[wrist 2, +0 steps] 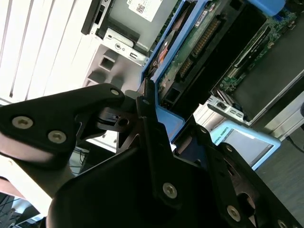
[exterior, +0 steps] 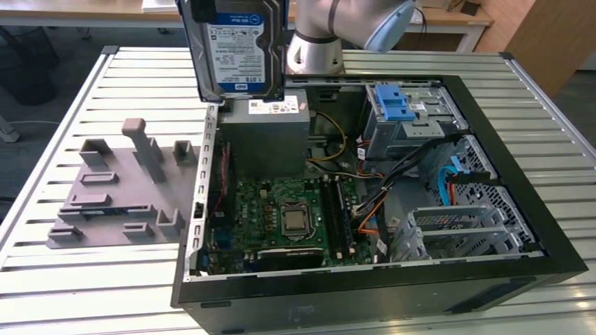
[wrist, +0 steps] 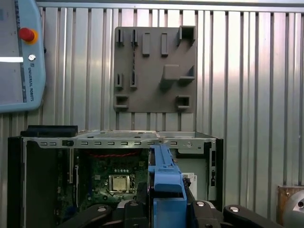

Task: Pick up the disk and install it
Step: 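Pick up the disk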

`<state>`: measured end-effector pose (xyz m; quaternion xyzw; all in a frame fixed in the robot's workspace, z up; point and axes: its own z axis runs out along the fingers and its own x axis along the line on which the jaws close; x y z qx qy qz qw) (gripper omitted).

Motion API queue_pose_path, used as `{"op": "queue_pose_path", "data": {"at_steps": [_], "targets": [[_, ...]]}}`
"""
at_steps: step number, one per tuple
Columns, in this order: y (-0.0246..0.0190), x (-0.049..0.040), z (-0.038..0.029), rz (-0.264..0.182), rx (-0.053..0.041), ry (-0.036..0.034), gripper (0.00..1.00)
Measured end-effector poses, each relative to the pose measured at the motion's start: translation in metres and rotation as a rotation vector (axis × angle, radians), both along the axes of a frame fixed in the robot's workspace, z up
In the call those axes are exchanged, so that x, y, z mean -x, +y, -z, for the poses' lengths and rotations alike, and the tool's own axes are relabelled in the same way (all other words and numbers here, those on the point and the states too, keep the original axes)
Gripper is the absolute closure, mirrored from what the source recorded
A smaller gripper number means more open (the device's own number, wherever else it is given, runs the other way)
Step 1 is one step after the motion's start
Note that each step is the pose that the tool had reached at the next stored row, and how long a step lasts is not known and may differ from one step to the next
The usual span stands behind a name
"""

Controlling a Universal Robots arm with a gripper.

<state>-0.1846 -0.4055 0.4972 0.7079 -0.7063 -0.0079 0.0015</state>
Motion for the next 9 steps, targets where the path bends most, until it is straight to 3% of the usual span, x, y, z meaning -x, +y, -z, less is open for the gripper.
{"op": "queue_pose_path", "data": {"at_steps": [9], "targets": [[-0.011,-0.0111,0.0,0.0,-0.0002,0.0001,0.64]]}}
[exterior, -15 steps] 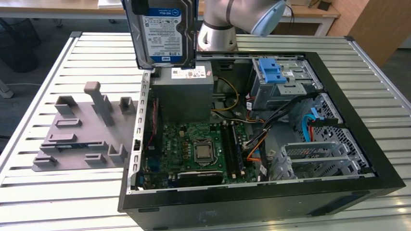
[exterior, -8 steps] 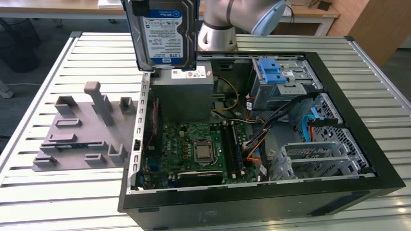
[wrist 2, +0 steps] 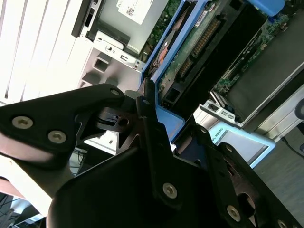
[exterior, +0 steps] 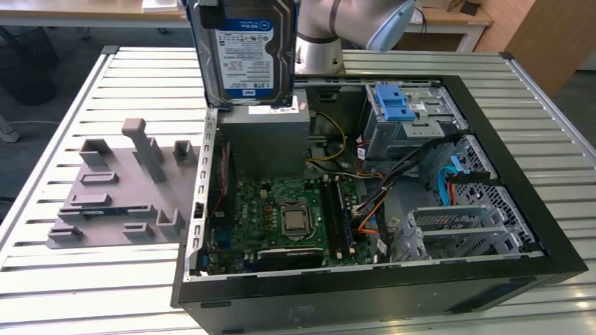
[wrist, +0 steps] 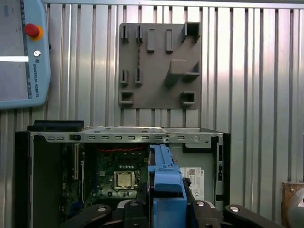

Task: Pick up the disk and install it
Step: 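Pick up the disk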

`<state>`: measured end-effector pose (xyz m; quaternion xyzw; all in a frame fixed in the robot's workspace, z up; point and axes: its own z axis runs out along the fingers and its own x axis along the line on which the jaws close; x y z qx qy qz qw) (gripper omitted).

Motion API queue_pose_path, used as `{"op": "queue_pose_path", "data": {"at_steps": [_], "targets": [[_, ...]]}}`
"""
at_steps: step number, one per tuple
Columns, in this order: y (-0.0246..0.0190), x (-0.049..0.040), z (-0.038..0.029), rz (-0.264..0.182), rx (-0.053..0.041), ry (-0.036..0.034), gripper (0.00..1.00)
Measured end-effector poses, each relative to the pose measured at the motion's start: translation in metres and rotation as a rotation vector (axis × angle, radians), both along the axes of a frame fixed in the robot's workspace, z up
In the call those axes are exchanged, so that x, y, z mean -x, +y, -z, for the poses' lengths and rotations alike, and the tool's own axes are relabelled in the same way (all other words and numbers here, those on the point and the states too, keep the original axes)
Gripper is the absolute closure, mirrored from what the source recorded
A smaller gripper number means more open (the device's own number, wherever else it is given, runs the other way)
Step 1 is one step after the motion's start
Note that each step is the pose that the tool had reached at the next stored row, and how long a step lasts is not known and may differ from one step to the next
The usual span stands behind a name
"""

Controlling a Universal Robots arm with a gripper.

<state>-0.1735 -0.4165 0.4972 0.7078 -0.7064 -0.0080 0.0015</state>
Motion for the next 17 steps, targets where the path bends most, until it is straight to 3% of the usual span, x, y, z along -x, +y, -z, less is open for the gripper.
{"op": "queue_pose_path", "data": {"at_steps": [8,17], "targets": [[-0.0034,-0.0167,-0.0001,0.0,0.0,0.0,0.64],[-0.0142,-0.0289,0.0,0.001,-0.0001,-0.0001,0.64]]}}
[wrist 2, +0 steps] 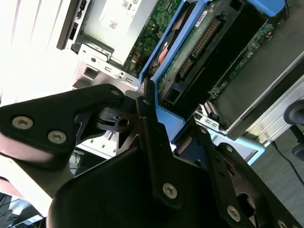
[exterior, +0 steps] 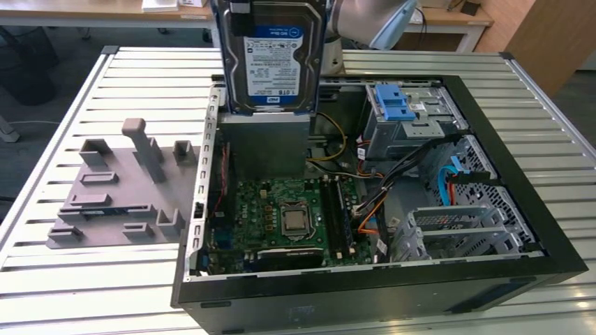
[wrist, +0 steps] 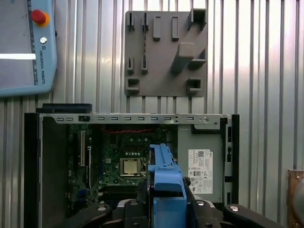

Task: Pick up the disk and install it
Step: 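Pick up the disk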

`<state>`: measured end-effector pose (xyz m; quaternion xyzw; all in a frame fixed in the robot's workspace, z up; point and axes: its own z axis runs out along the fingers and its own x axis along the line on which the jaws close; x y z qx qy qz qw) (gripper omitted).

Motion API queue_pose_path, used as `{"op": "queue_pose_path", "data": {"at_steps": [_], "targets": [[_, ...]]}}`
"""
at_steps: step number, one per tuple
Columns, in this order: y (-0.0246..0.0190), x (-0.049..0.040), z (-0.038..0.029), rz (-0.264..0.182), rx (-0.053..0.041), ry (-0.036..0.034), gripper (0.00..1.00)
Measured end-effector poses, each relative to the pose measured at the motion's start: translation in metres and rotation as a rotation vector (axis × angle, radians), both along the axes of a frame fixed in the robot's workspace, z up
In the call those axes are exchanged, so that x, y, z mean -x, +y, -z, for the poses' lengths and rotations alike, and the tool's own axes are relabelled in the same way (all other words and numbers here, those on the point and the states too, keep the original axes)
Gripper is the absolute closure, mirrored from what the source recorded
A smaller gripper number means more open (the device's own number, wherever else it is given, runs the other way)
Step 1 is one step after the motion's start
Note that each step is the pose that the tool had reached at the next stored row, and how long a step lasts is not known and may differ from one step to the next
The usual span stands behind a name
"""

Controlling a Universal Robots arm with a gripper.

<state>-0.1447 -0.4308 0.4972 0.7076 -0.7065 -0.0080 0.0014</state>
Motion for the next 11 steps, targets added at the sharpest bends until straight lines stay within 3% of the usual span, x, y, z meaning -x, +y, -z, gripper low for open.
{"op": "queue_pose_path", "data": {"at_steps": [3,11], "targets": [[-0.0035,-0.0029,0.0,0.0,0.0,0.0,0.64],[-0.0045,-0.0042,-0.0001,0.0,0.0001,0.0001,0.64]]}}
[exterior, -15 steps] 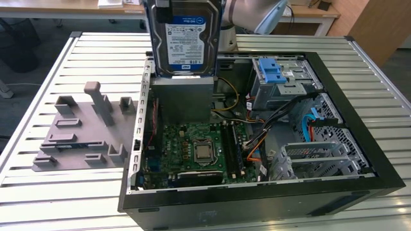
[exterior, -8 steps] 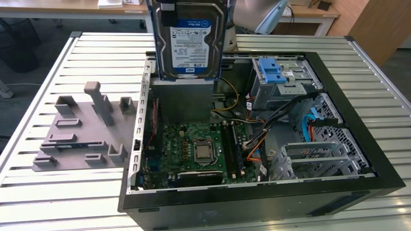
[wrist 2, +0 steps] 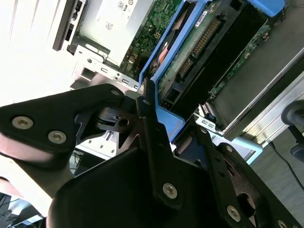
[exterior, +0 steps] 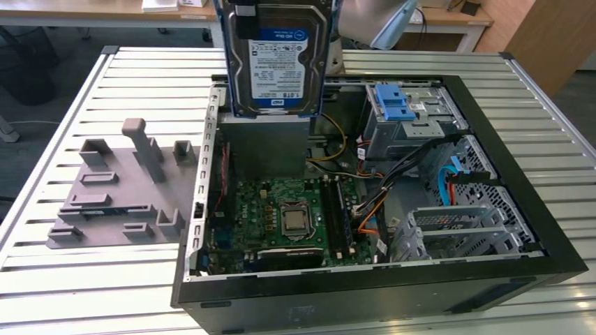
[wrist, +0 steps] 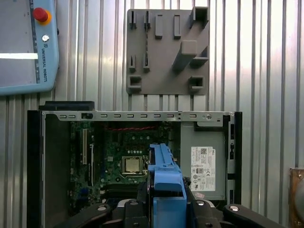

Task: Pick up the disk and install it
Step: 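Pick up the disk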

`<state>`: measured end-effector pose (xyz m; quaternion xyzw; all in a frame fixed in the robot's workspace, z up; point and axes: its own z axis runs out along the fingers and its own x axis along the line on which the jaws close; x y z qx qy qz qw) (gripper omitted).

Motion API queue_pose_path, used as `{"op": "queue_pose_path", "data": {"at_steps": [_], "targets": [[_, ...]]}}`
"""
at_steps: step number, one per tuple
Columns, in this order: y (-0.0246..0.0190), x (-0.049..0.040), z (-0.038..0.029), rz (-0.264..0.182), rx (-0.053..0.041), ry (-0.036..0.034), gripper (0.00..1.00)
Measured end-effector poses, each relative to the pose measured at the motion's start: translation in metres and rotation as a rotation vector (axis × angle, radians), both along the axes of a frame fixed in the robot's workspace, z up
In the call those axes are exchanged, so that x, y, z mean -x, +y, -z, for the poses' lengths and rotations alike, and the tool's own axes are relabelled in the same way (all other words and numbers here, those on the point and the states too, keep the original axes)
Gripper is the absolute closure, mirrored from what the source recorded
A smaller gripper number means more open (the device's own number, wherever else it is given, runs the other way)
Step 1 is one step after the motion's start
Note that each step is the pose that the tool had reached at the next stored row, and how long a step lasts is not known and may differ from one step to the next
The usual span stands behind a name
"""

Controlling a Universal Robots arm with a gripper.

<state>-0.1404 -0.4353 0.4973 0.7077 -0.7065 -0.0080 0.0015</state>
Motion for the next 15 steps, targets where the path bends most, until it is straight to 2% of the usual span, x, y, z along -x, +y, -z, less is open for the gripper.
{"op": "queue_pose_path", "data": {"at_steps": [6,15], "targets": [[-0.0101,-0.0026,0.0001,0.0,-0.0005,-0.0001,0.64],[-0.0129,-0.0261,0.0001,0.0,-0.0004,0.0,0.64]]}}
